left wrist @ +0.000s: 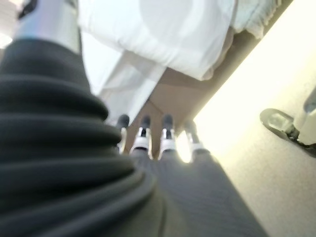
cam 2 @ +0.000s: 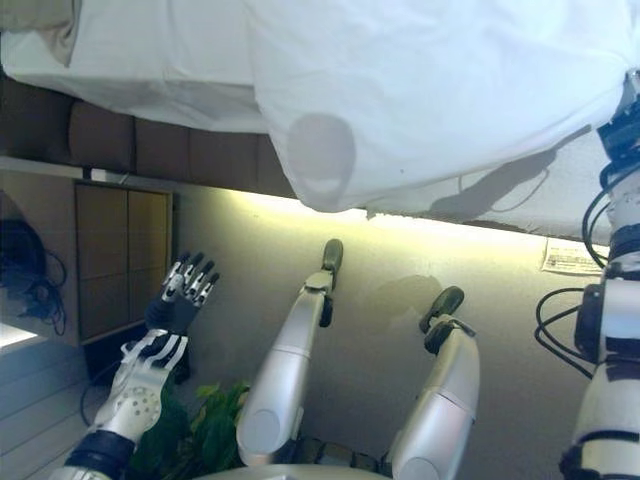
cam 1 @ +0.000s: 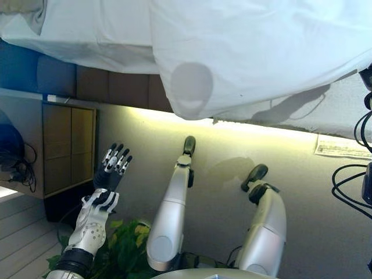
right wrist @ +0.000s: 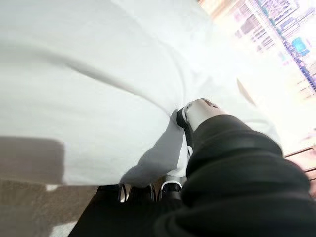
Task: Make the bed neatly
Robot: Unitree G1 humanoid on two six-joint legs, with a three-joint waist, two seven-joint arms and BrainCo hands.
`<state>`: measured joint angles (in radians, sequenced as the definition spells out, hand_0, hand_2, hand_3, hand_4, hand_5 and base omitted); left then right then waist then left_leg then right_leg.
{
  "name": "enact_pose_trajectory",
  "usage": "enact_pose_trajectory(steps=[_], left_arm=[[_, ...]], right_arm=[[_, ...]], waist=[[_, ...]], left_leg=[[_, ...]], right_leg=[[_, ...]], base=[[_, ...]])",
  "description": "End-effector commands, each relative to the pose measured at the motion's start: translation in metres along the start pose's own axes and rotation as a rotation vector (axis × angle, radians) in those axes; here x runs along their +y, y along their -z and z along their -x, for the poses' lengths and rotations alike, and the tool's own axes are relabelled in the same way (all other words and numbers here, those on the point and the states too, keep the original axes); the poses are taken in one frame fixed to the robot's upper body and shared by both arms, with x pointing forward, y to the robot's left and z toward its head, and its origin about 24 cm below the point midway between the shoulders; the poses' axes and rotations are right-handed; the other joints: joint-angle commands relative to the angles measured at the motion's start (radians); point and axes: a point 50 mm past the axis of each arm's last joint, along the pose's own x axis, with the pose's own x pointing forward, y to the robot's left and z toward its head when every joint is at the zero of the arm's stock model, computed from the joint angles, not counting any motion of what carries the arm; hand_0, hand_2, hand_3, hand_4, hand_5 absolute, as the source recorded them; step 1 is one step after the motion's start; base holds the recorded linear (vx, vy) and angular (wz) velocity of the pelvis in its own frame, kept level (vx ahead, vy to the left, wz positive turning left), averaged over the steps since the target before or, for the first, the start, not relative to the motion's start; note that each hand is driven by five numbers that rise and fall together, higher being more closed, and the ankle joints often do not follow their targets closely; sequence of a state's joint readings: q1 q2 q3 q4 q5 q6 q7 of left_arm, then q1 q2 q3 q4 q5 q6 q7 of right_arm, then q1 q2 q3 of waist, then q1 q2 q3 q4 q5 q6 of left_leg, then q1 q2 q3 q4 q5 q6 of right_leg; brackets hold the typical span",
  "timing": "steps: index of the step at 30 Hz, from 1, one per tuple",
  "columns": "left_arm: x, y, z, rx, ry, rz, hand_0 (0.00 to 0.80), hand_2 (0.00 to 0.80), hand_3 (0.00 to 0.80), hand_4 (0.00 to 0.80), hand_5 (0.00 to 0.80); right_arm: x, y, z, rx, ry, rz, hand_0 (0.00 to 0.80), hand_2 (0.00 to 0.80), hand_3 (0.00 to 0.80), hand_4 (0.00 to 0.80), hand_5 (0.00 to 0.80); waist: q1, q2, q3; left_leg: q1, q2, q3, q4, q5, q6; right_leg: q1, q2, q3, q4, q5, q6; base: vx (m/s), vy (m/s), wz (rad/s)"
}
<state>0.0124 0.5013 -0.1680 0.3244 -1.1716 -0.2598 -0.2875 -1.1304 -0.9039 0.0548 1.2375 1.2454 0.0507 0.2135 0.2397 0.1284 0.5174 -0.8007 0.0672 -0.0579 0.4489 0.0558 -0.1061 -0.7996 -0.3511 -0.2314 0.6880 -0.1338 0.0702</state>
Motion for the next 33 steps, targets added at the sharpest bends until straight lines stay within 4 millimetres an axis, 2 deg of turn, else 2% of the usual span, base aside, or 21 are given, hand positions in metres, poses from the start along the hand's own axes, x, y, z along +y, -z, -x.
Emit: enact_pose_trajectory(steps=[1,5,6,8,12,19,25,29,33], left_arm=[[0.005,-0.005,0.008,0.006,0.014,-0.058,0.0,0.0,0.0,0.0,0.0],[0.001,-0.004,0.003,0.023,0.04,-0.099,0.0,0.0,0.0,0.0,0.0],[-0.002,-0.005,0.0,0.024,0.051,-0.112,0.0,0.0,0.0,0.0,0.0],[-0.003,-0.004,-0.003,0.031,0.061,-0.127,0.0,0.0,0.0,0.0,0.0],[-0.01,-0.003,-0.013,0.034,0.075,-0.187,0.0,0.0,0.0,0.0,0.0],[-0.025,0.002,-0.028,0.064,0.15,-0.324,0.0,0.0,0.0,0.0,0.0],[-0.043,0.012,-0.042,0.134,0.243,-0.398,0.0,0.0,0.0,0.0,0.0],[-0.056,0.031,-0.057,0.298,0.3,-0.462,0.0,0.0,0.0,0.0,0.0],[-0.061,0.053,-0.064,0.497,0.314,-0.384,0.0,0.0,0.0,0.0,0.0]], right_arm=[[0.02,-0.016,0.0,-0.043,-0.172,0.072,0.8,0.8,0.8,0.8,0.8],[0.019,0.006,0.002,0.034,-0.208,0.07,0.8,0.8,0.8,0.8,0.8],[0.02,0.013,0.002,0.057,-0.224,0.068,0.8,0.8,0.8,0.8,0.8],[0.021,0.024,0.003,0.102,-0.247,0.058,0.8,0.8,0.8,0.8,0.8],[0.02,0.061,0.009,0.217,-0.296,0.06,0.8,0.8,0.8,0.8,0.8],[0.02,0.103,0.021,0.337,-0.323,0.055,0.8,0.8,0.8,0.8,0.8],[0.027,0.122,0.024,0.397,-0.336,0.071,0.8,0.8,0.8,0.8,0.8],[0.044,0.126,0.021,0.408,-0.367,0.075,0.8,0.8,0.8,0.8,0.8],[0.058,0.134,0.02,0.431,-0.397,0.1,0.8,0.8,0.8,0.8,0.8]], waist=[[0.007,0.005,0.003],[0.002,-0.013,0.003],[-0.001,-0.02,0.003],[-0.004,-0.027,0.003],[-0.017,-0.048,0.003],[-0.039,-0.074,0.002],[-0.064,-0.084,-0.028],[-0.092,-0.091,-0.043],[-0.116,-0.097,-0.052]], left_leg=[[0.073,0.05,0.016,-0.012,-0.045,0.026],[0.13,0.062,0.023,-0.039,-0.041,0.022],[0.134,0.065,0.03,-0.052,-0.014,0.026],[0.169,0.07,0.034,-0.069,-0.011,0.024],[0.268,0.079,0.05,-0.114,-0.004,0.018],[0.416,0.089,0.066,-0.185,0.013,0.004],[0.485,0.115,0.084,-0.241,0.03,-0.009],[0.509,0.129,0.096,-0.273,0.043,-0.015],[0.527,0.14,0.105,-0.291,0.05,-0.02]], right_leg=[[0.068,-0.006,0.002,-0.073,0.075,0.058],[0.133,0.003,-0.011,-0.126,0.091,0.064],[0.143,0.005,-0.023,-0.155,0.121,0.054],[0.181,0.008,-0.027,-0.186,0.131,0.058],[0.282,0.017,-0.029,-0.26,0.152,0.068],[0.439,0.038,-0.035,-0.373,0.18,0.075],[0.502,0.06,-0.031,-0.438,0.199,0.071],[0.514,0.072,-0.018,-0.456,0.205,0.072],[0.519,0.078,-0.005,-0.469,0.212,0.075]], base=[[0.0,0.0,0.0],[-0.028,0.013,-0.02],[-0.092,0.046,-0.07],[-0.047,0.043,-0.11],[0.001,0.042,-0.08],[0.004,0.023,-0.05],[0.023,0.053,-0.06],[-0.008,0.05,-0.04],[0.01,0.044,-0.06]])
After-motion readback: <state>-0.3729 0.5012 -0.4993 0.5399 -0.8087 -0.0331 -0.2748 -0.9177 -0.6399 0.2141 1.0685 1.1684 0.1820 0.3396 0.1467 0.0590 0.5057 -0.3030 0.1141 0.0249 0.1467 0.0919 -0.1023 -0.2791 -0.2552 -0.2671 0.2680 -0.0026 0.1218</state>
